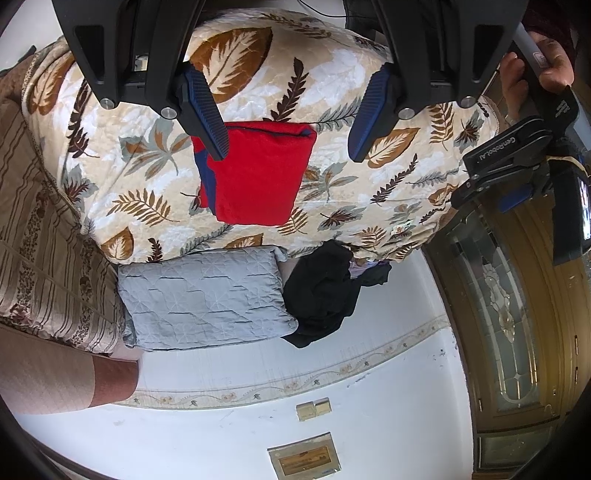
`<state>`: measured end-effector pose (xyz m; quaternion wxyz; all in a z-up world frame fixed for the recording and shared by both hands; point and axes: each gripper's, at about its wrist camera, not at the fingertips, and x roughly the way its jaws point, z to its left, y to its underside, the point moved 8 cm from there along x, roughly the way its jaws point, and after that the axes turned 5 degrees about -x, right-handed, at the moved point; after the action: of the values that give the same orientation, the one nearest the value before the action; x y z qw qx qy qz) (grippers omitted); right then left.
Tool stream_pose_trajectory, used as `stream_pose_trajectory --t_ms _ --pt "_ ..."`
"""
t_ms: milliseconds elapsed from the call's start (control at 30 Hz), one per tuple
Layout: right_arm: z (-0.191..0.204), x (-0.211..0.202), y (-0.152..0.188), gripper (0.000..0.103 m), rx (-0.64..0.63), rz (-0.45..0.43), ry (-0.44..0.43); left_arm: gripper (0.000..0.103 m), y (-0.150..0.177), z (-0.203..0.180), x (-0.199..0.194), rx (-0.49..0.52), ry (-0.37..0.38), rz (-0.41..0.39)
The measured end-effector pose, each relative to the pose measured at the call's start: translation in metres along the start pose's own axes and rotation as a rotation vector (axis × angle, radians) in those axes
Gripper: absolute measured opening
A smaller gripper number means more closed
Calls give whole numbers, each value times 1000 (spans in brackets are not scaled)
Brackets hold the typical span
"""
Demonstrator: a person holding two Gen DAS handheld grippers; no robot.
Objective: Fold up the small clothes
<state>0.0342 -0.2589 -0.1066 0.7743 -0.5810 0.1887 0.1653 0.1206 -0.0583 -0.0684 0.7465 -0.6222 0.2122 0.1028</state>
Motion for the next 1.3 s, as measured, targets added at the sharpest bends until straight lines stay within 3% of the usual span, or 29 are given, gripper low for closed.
stream_pose_trajectory --t_ms 533,800,933,967,1033,1200,1300 --pt "4 7 6 72 13 14 5 93 9 3 13 4 5 24" --pt "0 27 15 72 14 62 18 93 18 2 31 -6 30 70" --pt "-12 43 16 72 28 94 -4 93 30 -12 60 -38 158 177" --pt "-19 51 17 72 40 112 -7 93 36 -22 76 -45 227 230" --pt "-35 69 18 72 82 141 -22 93 49 -36 103 -36 266 317" --pt "-86 136 23 72 189 235 -96 93 70 -74 158 -29 369 438" --pt "-116 181 31 72 236 313 -109 93 74 -104 187 -21 487 508"
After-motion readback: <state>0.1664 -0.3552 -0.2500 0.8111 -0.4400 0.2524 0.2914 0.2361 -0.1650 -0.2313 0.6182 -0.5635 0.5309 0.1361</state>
